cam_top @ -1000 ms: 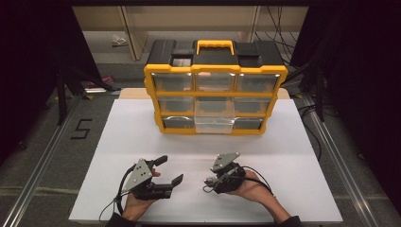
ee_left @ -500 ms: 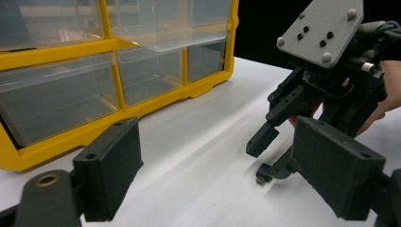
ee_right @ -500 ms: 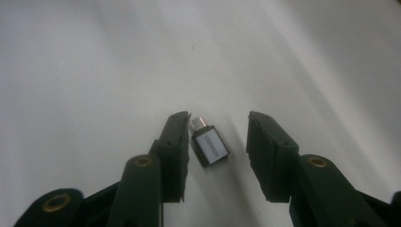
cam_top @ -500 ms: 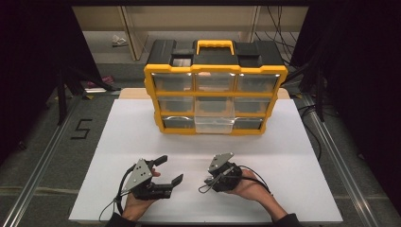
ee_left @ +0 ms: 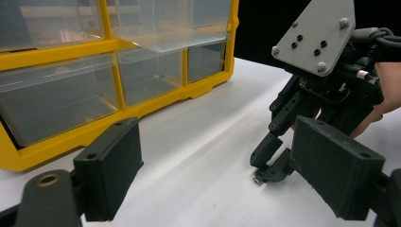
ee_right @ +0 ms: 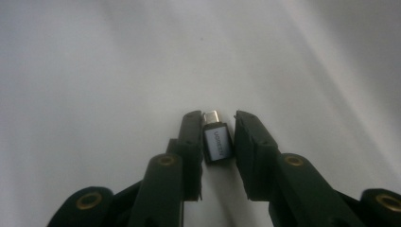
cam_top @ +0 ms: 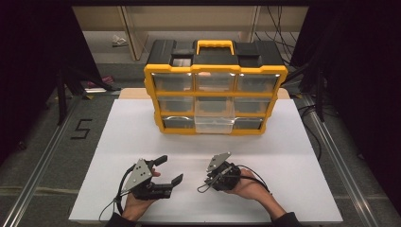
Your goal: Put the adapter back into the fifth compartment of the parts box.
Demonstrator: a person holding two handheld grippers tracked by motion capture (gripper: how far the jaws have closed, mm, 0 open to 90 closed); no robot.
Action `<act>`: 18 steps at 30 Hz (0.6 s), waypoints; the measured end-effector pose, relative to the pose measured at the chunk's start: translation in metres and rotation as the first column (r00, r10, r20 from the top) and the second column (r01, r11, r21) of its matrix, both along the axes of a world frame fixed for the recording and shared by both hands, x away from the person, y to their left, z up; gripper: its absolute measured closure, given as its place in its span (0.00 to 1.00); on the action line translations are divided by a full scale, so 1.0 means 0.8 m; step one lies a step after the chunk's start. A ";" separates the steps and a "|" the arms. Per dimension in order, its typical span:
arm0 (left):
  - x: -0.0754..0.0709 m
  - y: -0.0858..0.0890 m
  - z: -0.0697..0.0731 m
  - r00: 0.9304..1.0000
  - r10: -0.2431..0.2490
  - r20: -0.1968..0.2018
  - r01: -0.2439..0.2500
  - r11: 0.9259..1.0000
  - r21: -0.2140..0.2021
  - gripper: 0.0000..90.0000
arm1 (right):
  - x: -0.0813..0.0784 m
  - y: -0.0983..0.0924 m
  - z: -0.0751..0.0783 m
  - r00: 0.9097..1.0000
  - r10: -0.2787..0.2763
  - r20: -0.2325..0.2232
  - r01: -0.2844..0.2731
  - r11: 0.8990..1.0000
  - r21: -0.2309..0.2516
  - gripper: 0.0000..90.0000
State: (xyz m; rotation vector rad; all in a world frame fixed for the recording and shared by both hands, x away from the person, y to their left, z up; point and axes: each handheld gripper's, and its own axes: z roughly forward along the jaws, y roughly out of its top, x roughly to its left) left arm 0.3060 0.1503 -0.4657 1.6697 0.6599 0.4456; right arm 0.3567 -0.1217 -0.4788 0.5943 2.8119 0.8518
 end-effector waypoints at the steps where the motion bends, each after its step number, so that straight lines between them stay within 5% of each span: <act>1: 0.000 0.000 0.000 1.000 0.000 0.000 0.000 1.000 0.000 0.19 | 0.000 0.000 0.000 1.000 -0.001 -0.002 0.001 1.000 -0.002 0.83; 18: 0.000 0.000 0.000 1.000 0.000 0.001 0.000 1.000 -0.002 0.19 | 0.001 -0.005 0.010 0.999 -0.023 0.025 0.022 0.999 0.040 0.84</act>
